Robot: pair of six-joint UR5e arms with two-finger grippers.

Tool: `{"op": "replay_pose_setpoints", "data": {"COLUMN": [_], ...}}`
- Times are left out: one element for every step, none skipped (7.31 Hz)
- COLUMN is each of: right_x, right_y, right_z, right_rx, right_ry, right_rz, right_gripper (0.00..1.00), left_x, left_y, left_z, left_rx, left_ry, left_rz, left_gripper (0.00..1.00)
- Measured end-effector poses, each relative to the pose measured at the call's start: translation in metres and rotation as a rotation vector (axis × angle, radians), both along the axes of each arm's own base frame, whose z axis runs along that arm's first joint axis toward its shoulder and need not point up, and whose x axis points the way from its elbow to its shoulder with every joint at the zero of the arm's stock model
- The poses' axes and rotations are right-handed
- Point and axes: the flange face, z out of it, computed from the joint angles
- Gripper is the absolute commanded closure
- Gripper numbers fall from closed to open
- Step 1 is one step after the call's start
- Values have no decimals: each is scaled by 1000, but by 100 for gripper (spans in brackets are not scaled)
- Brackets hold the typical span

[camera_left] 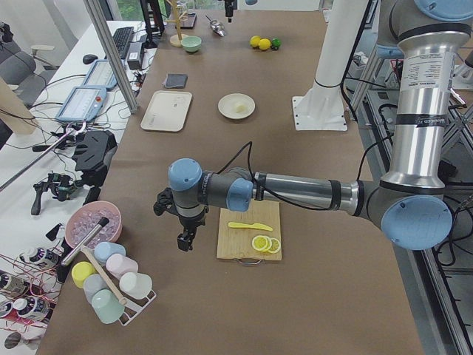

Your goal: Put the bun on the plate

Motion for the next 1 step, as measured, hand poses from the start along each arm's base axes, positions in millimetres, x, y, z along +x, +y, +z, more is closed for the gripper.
{"op": "replay_pose_setpoints", "data": {"right_x": [0], "right_y": [0], "right_z": [2], "right_rx": [-2], "right_ry": [6], "right_rz": [1], "right_gripper": [0], "left_x": [1], "left_y": [0], "left_z": [-2], "left_rx": [2], "left_ry": [0], "left_rz": [2], "left_gripper": [3]}}
